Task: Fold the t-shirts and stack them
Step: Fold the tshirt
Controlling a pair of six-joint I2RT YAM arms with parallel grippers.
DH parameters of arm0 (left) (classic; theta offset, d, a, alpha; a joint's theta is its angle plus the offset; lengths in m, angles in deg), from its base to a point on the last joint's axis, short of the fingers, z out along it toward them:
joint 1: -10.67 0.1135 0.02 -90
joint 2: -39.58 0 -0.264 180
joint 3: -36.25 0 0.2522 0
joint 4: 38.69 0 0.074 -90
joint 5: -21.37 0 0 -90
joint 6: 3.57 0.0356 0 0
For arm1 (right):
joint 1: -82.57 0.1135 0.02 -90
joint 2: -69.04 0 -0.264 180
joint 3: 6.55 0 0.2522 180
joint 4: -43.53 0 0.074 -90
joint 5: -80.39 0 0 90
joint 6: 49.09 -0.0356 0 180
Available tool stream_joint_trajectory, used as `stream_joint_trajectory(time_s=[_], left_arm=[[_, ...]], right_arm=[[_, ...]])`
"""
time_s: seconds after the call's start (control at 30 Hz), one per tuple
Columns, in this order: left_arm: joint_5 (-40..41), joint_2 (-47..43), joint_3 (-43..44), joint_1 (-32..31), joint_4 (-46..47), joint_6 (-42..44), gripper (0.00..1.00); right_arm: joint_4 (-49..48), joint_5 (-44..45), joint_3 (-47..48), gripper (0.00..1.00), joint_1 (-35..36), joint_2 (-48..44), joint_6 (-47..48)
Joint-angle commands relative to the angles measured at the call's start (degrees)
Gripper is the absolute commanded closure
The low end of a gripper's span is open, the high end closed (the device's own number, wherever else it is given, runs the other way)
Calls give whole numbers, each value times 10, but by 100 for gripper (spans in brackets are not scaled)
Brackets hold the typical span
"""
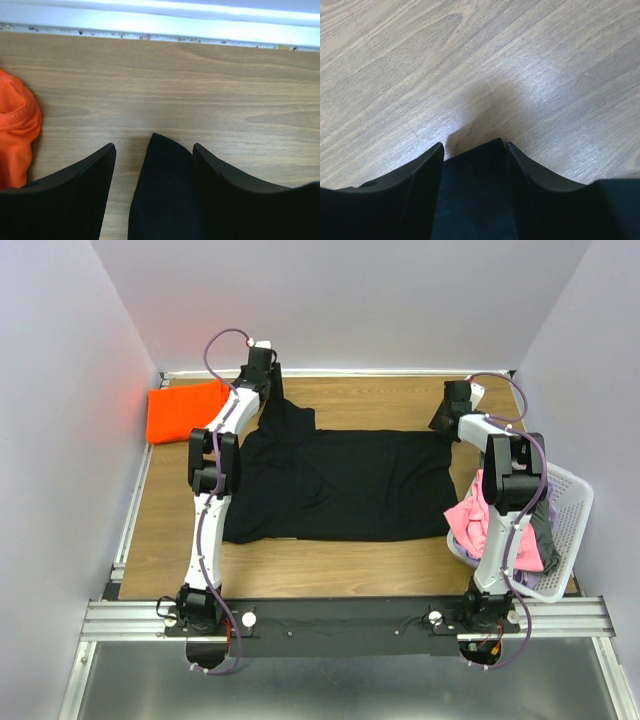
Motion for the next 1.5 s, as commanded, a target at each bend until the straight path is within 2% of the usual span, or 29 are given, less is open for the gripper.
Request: stream_joint_trajectory(time_s=[0.0, 0.2, 0.57, 0.77, 1.13, 1.33, 1.4, 1.43, 1.47], left_arm=[[-12, 14, 16, 7, -35, -10, 29], [-24, 42, 54, 16, -59, -23, 29], [-65, 69, 67, 17, -74, -42, 31], [-88, 77, 70, 11, -75, -40, 46], [-89, 66, 54, 10, -63, -38, 100], [-83, 37, 18, 10, -32, -33, 100], [-83, 26, -2, 10, -19, -33, 100], [-86, 14, -8, 10, -9, -32, 100], [-88, 7, -13, 10, -4, -31, 100]], right_arm=[[4, -8, 6, 41, -3, 4, -9], [4, -23, 3, 41, -3, 8, -10], [-4, -60, 2, 40, -3, 19, -11], [-8, -63, -1, 41, -3, 16, -9], [-12, -65, -9, 44, -3, 10, -7], [-12, -67, -6, 49, -3, 14, -7], [-11, -62, -7, 56, -3, 12, -7], [-11, -61, -9, 63, -3, 9, -7], [-11, -55, -10, 74, -2, 7, -9]])
